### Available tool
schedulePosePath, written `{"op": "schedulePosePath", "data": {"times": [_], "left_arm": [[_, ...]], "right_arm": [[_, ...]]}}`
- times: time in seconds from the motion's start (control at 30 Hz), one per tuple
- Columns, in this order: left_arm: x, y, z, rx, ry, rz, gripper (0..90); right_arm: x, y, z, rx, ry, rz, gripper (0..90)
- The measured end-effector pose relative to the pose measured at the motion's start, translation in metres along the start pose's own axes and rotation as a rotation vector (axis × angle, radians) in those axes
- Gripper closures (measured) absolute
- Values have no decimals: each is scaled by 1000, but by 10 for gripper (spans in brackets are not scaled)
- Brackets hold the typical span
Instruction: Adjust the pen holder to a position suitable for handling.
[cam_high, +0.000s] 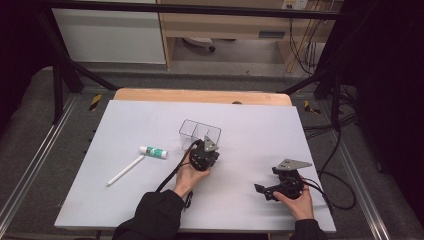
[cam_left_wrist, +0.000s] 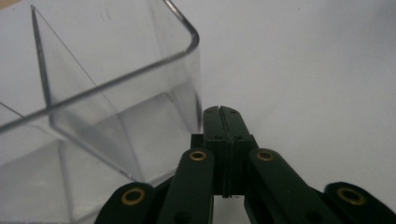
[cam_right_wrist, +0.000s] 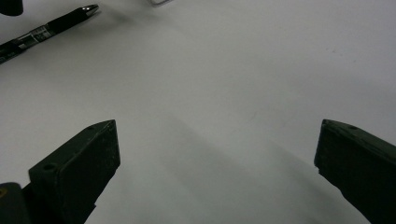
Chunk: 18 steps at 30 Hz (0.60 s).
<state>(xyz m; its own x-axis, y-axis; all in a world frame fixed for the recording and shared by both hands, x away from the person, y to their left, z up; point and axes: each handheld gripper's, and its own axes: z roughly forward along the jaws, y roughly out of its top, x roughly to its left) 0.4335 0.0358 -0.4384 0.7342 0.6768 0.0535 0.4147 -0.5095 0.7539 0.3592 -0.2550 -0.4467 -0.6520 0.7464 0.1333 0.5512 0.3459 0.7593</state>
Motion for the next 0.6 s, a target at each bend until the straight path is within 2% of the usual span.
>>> {"op": "schedulePosePath", "data": {"times": [0.1, 0.33, 0.6], "left_arm": [[0, 2, 1, 6, 0, 1, 894], [3, -2, -8, 25, 2, -2, 895], [4, 1, 2, 11, 1, -23, 895]], "right_arm": [[0, 0, 0, 1, 1, 2, 8], [0, 0, 0, 1, -1, 1, 8], [0, 0, 0, 1, -2, 2, 8]]}}
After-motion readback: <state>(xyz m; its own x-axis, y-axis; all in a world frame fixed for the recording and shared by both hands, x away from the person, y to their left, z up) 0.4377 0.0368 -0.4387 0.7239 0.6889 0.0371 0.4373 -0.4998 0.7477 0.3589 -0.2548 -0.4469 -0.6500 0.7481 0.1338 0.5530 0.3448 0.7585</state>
